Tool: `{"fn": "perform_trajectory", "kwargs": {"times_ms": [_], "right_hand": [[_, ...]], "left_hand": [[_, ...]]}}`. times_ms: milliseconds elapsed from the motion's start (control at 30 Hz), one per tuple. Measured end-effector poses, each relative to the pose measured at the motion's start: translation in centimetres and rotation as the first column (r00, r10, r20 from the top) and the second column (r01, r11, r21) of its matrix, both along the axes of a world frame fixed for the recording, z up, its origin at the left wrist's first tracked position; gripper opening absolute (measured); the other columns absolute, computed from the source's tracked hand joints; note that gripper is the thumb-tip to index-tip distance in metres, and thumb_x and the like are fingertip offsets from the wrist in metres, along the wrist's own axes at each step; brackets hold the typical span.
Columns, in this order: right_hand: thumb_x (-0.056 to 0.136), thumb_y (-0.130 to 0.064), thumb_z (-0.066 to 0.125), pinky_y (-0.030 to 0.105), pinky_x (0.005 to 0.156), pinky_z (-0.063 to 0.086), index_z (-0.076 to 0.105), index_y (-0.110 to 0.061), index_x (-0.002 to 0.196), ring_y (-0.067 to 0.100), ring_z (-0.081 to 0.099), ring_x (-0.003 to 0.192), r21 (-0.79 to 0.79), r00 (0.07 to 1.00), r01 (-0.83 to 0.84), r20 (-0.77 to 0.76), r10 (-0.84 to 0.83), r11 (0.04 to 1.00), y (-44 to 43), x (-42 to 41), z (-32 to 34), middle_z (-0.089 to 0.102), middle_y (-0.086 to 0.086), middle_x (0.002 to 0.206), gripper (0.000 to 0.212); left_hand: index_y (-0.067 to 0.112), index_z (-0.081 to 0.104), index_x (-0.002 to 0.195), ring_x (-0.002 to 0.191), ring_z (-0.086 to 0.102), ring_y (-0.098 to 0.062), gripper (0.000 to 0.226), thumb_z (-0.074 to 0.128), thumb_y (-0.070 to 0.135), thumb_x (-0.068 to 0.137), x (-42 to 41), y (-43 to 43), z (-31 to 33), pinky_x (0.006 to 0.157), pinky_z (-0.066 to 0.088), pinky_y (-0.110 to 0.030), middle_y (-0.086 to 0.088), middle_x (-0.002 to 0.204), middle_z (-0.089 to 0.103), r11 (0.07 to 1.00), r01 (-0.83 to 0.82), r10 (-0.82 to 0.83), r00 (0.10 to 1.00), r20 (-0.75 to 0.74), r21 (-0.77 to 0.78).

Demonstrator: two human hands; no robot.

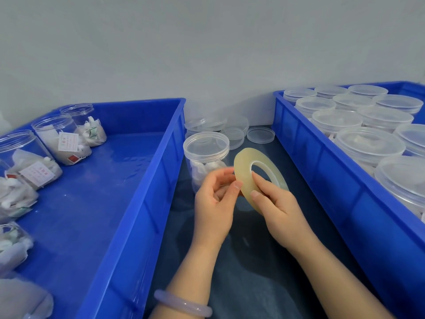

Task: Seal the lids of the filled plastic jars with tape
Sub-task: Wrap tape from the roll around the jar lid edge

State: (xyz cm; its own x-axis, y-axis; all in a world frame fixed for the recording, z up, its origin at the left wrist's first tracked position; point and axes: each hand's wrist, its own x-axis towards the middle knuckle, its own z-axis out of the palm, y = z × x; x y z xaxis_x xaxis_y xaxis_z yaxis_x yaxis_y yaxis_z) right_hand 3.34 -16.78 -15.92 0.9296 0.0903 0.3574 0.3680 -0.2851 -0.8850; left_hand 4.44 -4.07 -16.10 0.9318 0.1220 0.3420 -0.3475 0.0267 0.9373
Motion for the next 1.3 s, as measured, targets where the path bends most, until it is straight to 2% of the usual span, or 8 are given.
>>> {"fn": "perform_trajectory", "kwargs": {"times_ms": [133, 300, 400, 567, 833, 1033, 1167, 1300], "right_hand": [[0.095, -0.012, 0.050, 0.023, 0.088, 0.035, 0.060, -0.012, 0.104, 0.009, 0.041, 0.109, -0.041, 1.000, 0.015, -0.017, -0.016, 0.999, -0.1, -0.1, -0.2, 0.055, 0.027, 0.108, 0.013], [0.084, -0.041, 0.048, 0.041, 0.080, 0.045, 0.062, -0.009, 0.114, 0.020, 0.055, 0.082, -0.193, 0.999, 0.053, 0.000, -0.054, 0.980, -0.1, -0.1, -0.1, 0.063, 0.015, 0.089, 0.046], [0.088, -0.033, 0.060, 0.031, 0.079, 0.042, 0.062, -0.009, 0.119, 0.018, 0.053, 0.090, -0.233, 0.994, 0.101, 0.064, -0.088, 0.967, -0.1, -0.1, -0.3, 0.065, 0.015, 0.094, 0.040], [0.089, -0.015, 0.064, 0.018, 0.082, 0.038, 0.062, -0.004, 0.109, 0.011, 0.039, 0.106, -0.122, 0.994, 0.083, 0.087, -0.072, 0.989, -0.2, -0.2, 0.1, 0.062, 0.025, 0.102, 0.023], [0.089, -0.014, 0.063, -0.003, 0.077, 0.035, 0.055, -0.017, 0.131, -0.008, 0.048, 0.103, -0.084, 0.993, 0.087, 0.090, -0.080, 0.993, -0.4, 0.1, -0.3, 0.066, -0.007, 0.107, 0.042], [0.090, -0.017, 0.063, 0.013, 0.078, 0.039, 0.061, -0.020, 0.115, 0.014, 0.042, 0.106, -0.111, 0.993, 0.068, 0.108, -0.056, 0.991, -0.4, -0.1, -0.2, 0.063, 0.024, 0.107, 0.025], [0.090, -0.019, 0.063, 0.007, 0.078, 0.038, 0.058, -0.016, 0.128, 0.011, 0.043, 0.108, -0.149, 0.994, 0.083, 0.081, -0.072, 0.985, -0.5, 0.1, -0.5, 0.064, 0.019, 0.110, 0.038], [0.088, -0.020, 0.063, 0.029, 0.081, 0.039, 0.061, -0.002, 0.106, 0.018, 0.041, 0.105, -0.105, 0.991, 0.088, 0.108, -0.076, 0.991, -0.2, -0.1, -0.4, 0.061, 0.024, 0.098, 0.025]], "left_hand": [[0.029, 0.071, 0.084, 0.081, 0.069, 0.000, 0.026, 0.069, 0.003, 0.083, -0.3, 0.1, 0.1, 0.069, 0.049, -0.009, 0.018, 0.081, 0.073, 0.996, -0.086, 0.086, 0.996, 0.037, -0.014], [0.029, 0.062, 0.081, 0.072, 0.064, 0.003, 0.025, 0.061, 0.006, 0.090, -0.4, -0.3, 0.0, 0.065, 0.046, -0.007, 0.013, 0.074, 0.068, 0.986, -0.113, 0.107, 0.993, 0.056, 0.122], [0.031, 0.054, 0.084, 0.078, 0.059, 0.001, 0.023, 0.056, 0.010, 0.094, -0.3, -0.3, -0.1, 0.069, 0.044, -0.007, 0.010, 0.085, 0.062, 0.964, -0.114, 0.093, 0.991, 0.097, 0.242], [0.024, 0.060, 0.090, 0.081, 0.064, 0.003, 0.025, 0.063, -0.001, 0.087, -0.1, 0.3, 0.2, 0.073, 0.049, -0.012, 0.014, 0.083, 0.068, 0.994, 0.018, -0.026, 0.997, 0.069, 0.110], [0.023, 0.062, 0.081, 0.075, 0.063, 0.003, 0.022, 0.065, 0.002, 0.086, 0.1, 0.5, -0.1, 0.070, 0.049, -0.011, 0.019, 0.079, 0.068, 0.992, 0.035, -0.042, 0.998, 0.057, 0.119], [0.025, 0.068, 0.086, 0.076, 0.067, 0.002, 0.026, 0.068, 0.000, 0.082, -0.1, 0.6, 0.1, 0.069, 0.049, -0.010, 0.016, 0.078, 0.072, 0.999, -0.002, -0.001, 0.998, 0.066, 0.053], [0.024, 0.065, 0.080, 0.072, 0.065, 0.005, 0.022, 0.067, 0.002, 0.084, -0.1, 0.6, 0.1, 0.067, 0.048, -0.009, 0.019, 0.074, 0.070, 0.995, 0.017, -0.018, 1.000, 0.011, 0.099], [0.023, 0.065, 0.088, 0.080, 0.067, 0.002, 0.023, 0.067, 0.000, 0.084, 0.0, 0.3, 0.2, 0.071, 0.050, -0.011, 0.019, 0.081, 0.071, 0.998, -0.015, 0.013, 0.999, 0.033, 0.054]]}}
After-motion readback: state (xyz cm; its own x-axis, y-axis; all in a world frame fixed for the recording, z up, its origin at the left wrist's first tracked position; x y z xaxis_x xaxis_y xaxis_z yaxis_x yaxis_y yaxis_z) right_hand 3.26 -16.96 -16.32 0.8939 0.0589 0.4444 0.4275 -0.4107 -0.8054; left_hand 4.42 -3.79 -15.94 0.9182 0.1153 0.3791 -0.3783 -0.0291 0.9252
